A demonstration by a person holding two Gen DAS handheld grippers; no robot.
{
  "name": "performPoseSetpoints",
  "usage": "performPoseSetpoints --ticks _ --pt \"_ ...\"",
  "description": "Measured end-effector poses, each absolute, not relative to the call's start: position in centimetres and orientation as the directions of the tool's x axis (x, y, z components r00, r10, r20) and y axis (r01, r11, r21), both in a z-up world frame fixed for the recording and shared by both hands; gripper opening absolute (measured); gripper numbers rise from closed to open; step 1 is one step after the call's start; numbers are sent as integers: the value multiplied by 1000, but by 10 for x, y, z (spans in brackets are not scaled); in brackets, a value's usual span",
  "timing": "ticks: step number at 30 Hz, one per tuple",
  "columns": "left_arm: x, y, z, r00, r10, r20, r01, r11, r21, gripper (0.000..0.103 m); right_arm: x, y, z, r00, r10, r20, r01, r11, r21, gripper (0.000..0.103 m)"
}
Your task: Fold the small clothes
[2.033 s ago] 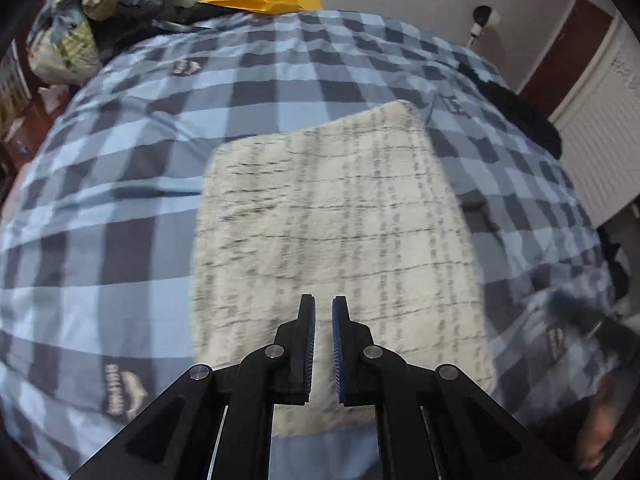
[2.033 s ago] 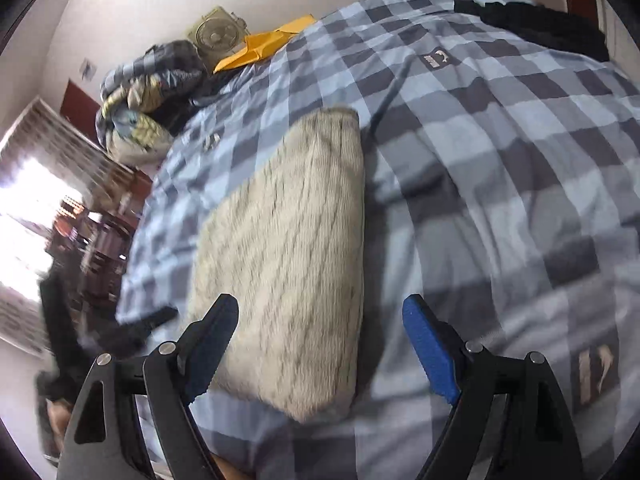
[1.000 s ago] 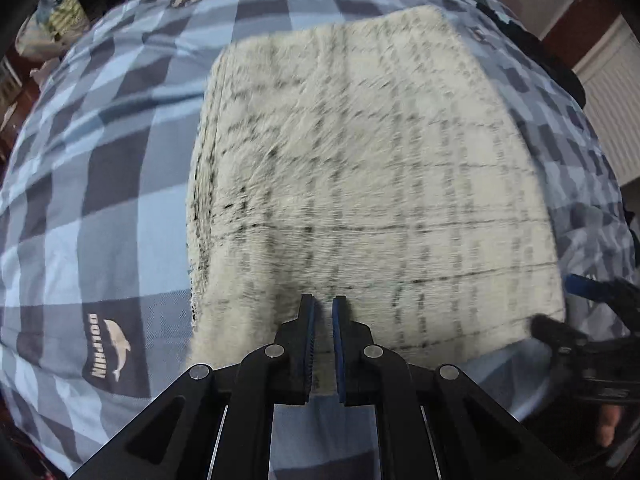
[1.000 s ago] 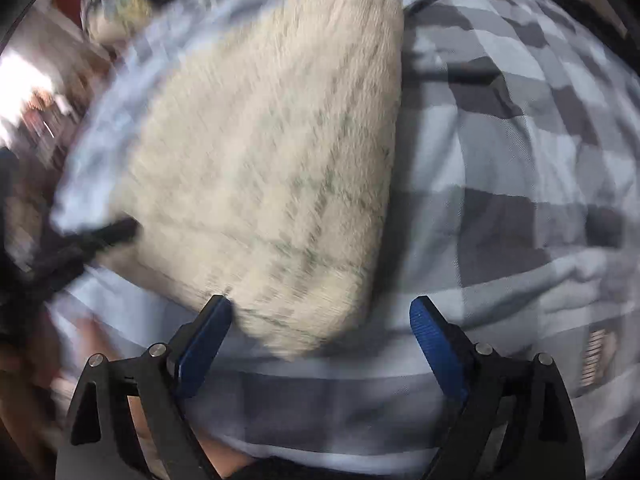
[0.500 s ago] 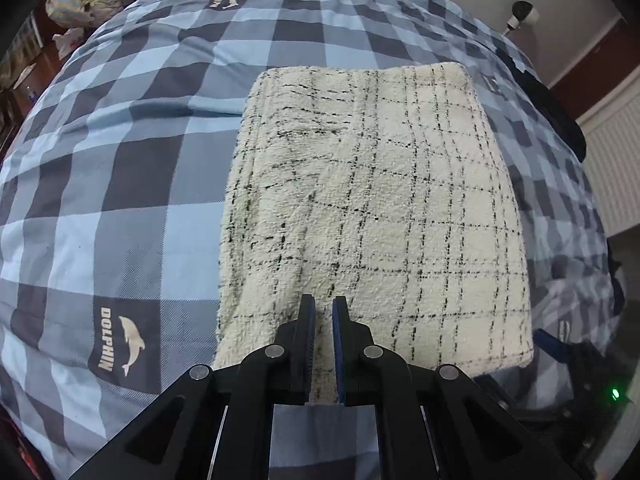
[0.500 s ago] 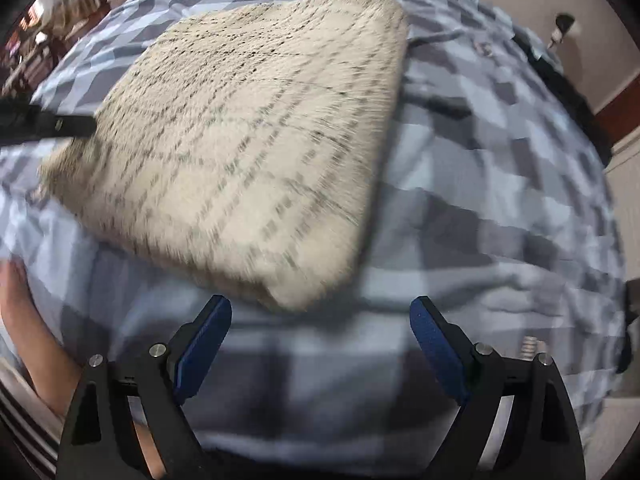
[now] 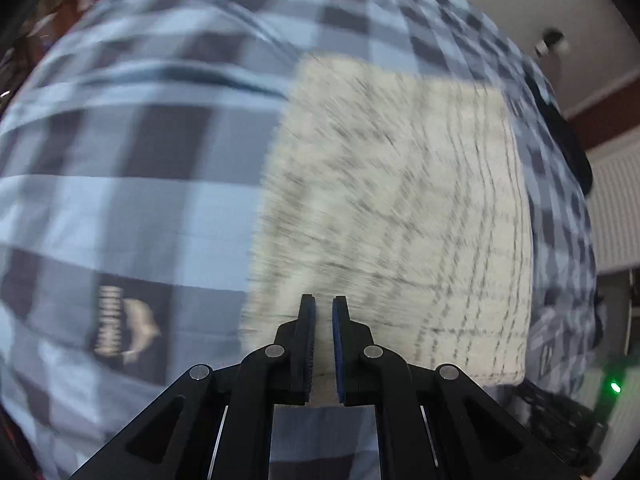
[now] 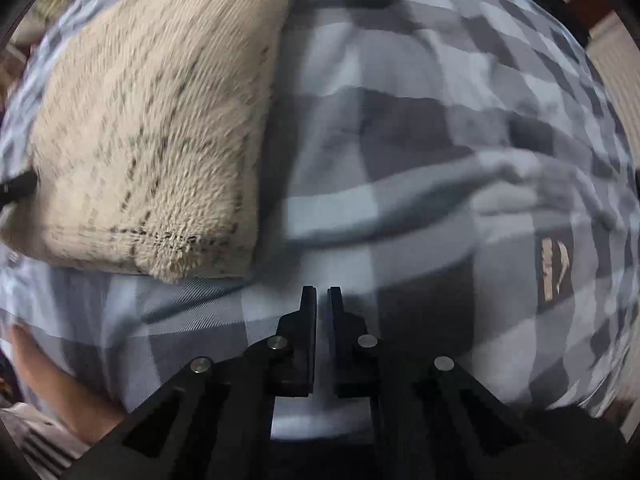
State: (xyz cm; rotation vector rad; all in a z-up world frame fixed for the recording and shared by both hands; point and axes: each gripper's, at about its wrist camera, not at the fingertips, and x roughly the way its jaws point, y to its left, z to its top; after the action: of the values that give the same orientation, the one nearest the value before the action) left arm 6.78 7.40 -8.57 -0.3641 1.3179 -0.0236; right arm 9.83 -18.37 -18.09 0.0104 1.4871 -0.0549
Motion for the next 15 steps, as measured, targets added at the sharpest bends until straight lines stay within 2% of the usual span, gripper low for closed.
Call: performPoseSetpoints --ticks 2,4,6,8,9,12,15 --pt "63 94 -68 312 -169 -935 -226 942 -246 7 92 -190 -156 179 2 -984 54 998 12 3" --pt "62 106 -59 343 -167 -924 -250 932 -261 7 87 -186 -132 294 20 -956 18 999 26 7" --pt "62 113 -59 354 -213 -911 -256 914 -313 7 91 -168 -121 348 -13 -938 -52 998 -33 25" --pt "61 109 -67 335 -291 -896 -233 896 -378 7 101 -143 -120 364 22 -931 -119 993 -23 40" --pt "63 103 -74 314 -328 -891 -217 889 -404 7 112 -132 -122 368 63 -928 -149 989 7 43" --pt "68 79 -95 237 -354 -905 -168 902 -397 7 129 -109 -137 356 107 -928 -201 979 35 44" --pt "64 69 -123 122 -254 -959 -145 952 -271 7 131 -93 -160 296 -4 -955 -258 963 -83 44"
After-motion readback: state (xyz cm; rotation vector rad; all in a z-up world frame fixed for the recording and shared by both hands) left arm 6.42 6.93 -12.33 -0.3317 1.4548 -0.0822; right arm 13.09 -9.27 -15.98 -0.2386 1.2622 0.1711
